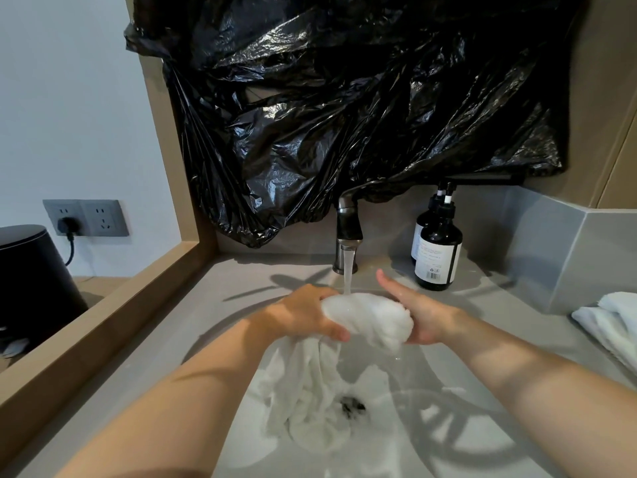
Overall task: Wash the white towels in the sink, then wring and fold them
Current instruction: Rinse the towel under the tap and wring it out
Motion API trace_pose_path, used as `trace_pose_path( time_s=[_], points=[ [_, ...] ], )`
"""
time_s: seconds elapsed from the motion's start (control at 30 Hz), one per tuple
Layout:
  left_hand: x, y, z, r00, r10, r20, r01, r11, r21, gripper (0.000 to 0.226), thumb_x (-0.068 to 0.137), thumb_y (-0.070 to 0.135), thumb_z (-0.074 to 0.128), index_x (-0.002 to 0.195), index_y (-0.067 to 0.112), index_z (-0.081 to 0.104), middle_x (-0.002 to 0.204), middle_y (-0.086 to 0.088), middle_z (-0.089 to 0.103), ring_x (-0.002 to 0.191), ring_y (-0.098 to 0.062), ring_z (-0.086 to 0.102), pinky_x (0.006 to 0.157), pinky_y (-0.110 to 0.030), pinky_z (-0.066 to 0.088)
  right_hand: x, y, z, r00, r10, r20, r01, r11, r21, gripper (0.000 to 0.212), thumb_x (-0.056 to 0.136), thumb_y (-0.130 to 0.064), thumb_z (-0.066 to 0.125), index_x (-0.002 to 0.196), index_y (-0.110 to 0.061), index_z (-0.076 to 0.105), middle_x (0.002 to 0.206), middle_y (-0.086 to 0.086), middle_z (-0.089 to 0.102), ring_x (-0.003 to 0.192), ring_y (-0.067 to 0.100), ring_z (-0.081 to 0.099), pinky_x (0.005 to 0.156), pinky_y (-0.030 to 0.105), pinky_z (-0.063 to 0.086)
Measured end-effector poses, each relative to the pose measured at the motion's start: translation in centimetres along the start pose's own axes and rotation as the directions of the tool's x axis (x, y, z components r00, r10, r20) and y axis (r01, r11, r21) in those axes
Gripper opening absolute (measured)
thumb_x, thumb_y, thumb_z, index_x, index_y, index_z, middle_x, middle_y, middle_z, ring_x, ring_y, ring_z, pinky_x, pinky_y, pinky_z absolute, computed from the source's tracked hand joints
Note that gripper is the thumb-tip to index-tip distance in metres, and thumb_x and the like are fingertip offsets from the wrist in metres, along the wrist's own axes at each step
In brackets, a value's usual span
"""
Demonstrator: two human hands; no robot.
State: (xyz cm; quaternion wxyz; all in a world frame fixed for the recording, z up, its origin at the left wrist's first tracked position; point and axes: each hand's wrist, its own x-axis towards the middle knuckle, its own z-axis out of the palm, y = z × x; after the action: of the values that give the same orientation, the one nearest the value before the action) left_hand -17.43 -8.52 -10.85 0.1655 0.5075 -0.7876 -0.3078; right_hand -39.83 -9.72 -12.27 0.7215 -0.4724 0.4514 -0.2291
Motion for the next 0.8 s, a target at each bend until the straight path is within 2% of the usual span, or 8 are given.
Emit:
trace_pose_path(
  time_s=[0.13,0.27,0.33,0.43,0.53,0.6,0.67,0.8],
  points=[
    [-0.3,-1.0,-0.6,0.999,0.043,-0.017,-0.045,0.989,-0.139,0.063,0.073,0.017,0.085,0.129,0.017,0.056,0.09,0.016,0.065,0.071,0.007,0.066,0.067,-0.011,0.051,0.5,0.7,0.2,0.918,0.068,0.39,-0.062,0.998,-0.028,0.108,0.057,-0.072,0.072,0.14,-0.008,0.046,0.139,0.026,0.048,0.121,0.042,0.053,0.089,0.05,0.051],
    [-0.3,-2.1,-0.6,0.996,0.019,-0.084,-0.046,0.945,-0.322,0.043,0.076,0.008,0.081,0.114,0.015,0.063,0.088,0.004,0.073,0.076,-0.009,0.071,0.072,-0.025,0.058,0.6,0.4,0.4,0.884,0.01,0.467,0.012,0.999,-0.044,0.111,0.044,-0.051,0.092,0.134,-0.013,0.04,0.108,0.013,0.062,0.098,0.023,0.063,0.074,0.034,0.056],
    [-0.1,-2.1,-0.5,0.99,0.008,-0.141,-0.064,0.915,-0.398,0.039,0.076,0.007,0.081,0.111,0.013,0.064,0.086,0.003,0.072,0.074,-0.011,0.07,0.072,-0.028,0.06,0.0,-0.5,1.2,0.908,-0.009,0.42,0.048,0.995,-0.083,0.102,0.044,-0.044,0.095,0.128,-0.015,0.044,0.096,0.008,0.061,0.09,0.021,0.058,0.066,0.029,0.053],
    [0.2,-1.4,-0.4,0.975,-0.007,-0.221,-0.073,0.932,-0.354,0.053,0.073,0.023,0.085,0.118,0.025,0.057,0.091,0.013,0.067,0.077,0.002,0.066,0.068,-0.012,0.051,-1.5,-1.4,2.8,0.978,-0.157,0.134,0.196,0.91,-0.364,0.078,0.066,-0.024,0.087,0.131,-0.026,0.044,0.095,-0.001,0.062,0.085,0.014,0.057,0.064,0.023,0.048],
    [0.6,-1.3,0.1,0.977,-0.038,-0.209,-0.032,0.946,-0.323,0.051,0.064,0.039,0.089,0.108,0.027,0.065,0.09,0.012,0.07,0.084,-0.005,0.067,0.071,-0.012,0.049,-0.6,-1.7,4.0,0.897,-0.432,-0.098,0.248,0.672,-0.697,0.07,0.078,-0.013,0.077,0.135,-0.027,0.039,0.109,-0.007,0.053,0.091,0.01,0.055,0.062,0.005,0.042],
    [0.7,-1.5,0.6,0.979,-0.06,-0.193,-0.004,0.95,-0.313,0.038,0.07,0.033,0.087,0.103,0.024,0.069,0.084,0.012,0.069,0.078,-0.004,0.065,0.064,-0.009,0.046,1.1,-0.9,4.1,0.893,-0.439,-0.1,0.241,0.654,-0.717,0.049,0.081,-0.011,0.072,0.124,-0.022,0.051,0.099,0.001,0.054,0.074,0.017,0.056,0.053,0.016,0.046],
    [0.6,-1.4,0.7,0.977,-0.072,-0.201,0.008,0.954,-0.3,0.041,0.072,0.033,0.085,0.108,0.019,0.07,0.086,0.009,0.069,0.078,-0.004,0.064,0.062,-0.011,0.044,1.6,-0.8,4.3,0.849,-0.488,-0.201,0.169,0.613,-0.772,0.029,0.08,-0.029,0.068,0.108,-0.024,0.062,0.085,0.007,0.058,0.062,0.023,0.056,0.048,0.028,0.044],
    [0.5,-1.2,1.0,0.992,-0.058,-0.116,0.017,0.944,-0.328,0.035,0.078,0.03,0.082,0.106,0.012,0.071,0.087,0.007,0.07,0.078,-0.002,0.066,0.064,-0.011,0.046,0.4,-0.2,4.3,0.799,-0.575,-0.176,0.002,0.295,-0.956,0.071,0.075,-0.025,0.065,0.139,-0.029,0.035,0.116,0.005,0.061,0.098,0.026,0.062,0.076,0.031,0.05]
  ],
)
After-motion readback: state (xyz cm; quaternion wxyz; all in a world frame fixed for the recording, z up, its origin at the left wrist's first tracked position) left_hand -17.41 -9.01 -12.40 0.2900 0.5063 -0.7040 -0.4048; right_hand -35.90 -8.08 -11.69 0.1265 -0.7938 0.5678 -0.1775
